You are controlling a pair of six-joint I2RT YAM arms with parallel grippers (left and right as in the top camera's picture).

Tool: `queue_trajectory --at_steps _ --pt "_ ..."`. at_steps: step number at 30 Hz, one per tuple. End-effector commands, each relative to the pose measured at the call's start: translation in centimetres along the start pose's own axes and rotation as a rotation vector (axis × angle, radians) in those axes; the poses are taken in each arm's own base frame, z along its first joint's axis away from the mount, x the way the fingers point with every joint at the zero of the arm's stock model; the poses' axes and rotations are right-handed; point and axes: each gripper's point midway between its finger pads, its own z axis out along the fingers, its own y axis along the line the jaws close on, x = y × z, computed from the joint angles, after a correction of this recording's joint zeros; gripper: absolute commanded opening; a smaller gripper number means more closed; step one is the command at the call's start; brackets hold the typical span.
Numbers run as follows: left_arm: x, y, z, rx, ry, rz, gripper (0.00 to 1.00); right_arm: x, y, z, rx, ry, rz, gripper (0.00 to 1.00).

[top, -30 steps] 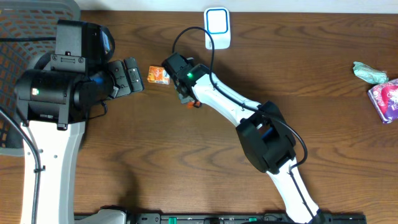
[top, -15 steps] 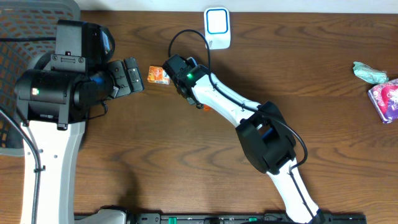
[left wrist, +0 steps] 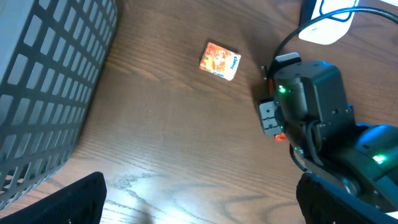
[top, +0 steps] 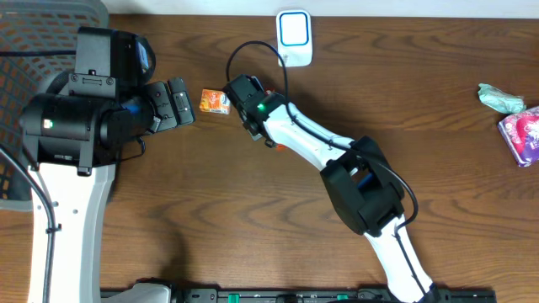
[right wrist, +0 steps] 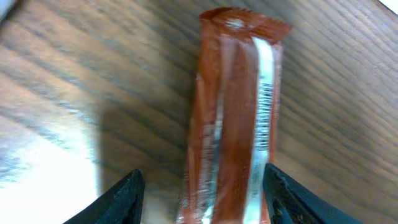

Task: Scan the item barcode

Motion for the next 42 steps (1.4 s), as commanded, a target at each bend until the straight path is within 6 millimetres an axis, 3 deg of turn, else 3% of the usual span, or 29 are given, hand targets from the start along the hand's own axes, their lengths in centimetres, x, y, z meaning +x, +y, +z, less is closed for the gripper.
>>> queue_trajectory --at_steps 1,7,10,13,15,22,26,28,31,36,38,42 --pt "-0.2 0.3 -0.1 -0.013 -0.007 -0.004 0.98 2.2 -1.5 1.3 0.016 0.060 0.002 0.54" --pt "-0.2 0.3 -0.1 -0.013 -0.007 -0.004 0.98 4.2 -3.3 2.8 -0.025 0.130 0.063 0.40" --pt "-0.2 0.3 -0.1 -0.013 -0.007 -0.004 0.98 4.8 -3.0 3.0 -0.082 0.157 0.087 0.20" --pt "-0.2 0.3 -0.1 -0.013 -0.007 -0.004 0.98 4.5 -2.9 2.4 -0.117 0.159 0.166 0.09" --pt "-0.2 0.3 -0.1 -0.013 -0.007 -0.004 0.98 3.5 -2.6 1.2 -0.178 0.151 0.206 0.01" --pt "-0.2 0.3 -0.1 -0.013 -0.007 -0.004 0.98 -2.4 -3.1 -6.4 -0.640 0.045 0.367 0.01" --pt "-0.2 0.3 -0.1 -0.013 -0.007 -0.004 0.98 -2.7 -3.7 -9.7 -0.996 0.066 0.447 0.01" --pt "-0.2 0.3 -0.1 -0.013 -0.007 -0.004 0.98 -2.0 -4.0 -10.2 -1.118 0.097 0.487 0.01" --pt "-0.2 0.3 -0.1 -0.013 -0.007 -0.004 0.98 0.5 -4.3 -9.1 -1.219 0.172 0.566 0.01" --pt "-0.2 0.3 -0.1 -0.013 -0.007 -0.004 0.98 5.4 -4.6 -5.3 -1.191 0.294 0.737 0.04" --pt "-0.2 0.3 -0.1 -0.013 -0.007 -0.004 0.98 6.9 -6.0 -3.3 -1.109 0.316 0.810 0.15" --pt "-0.2 0.3 -0.1 -0.013 -0.007 -0.004 0.98 9.8 -11.4 -0.4 -0.845 0.363 0.905 0.31"
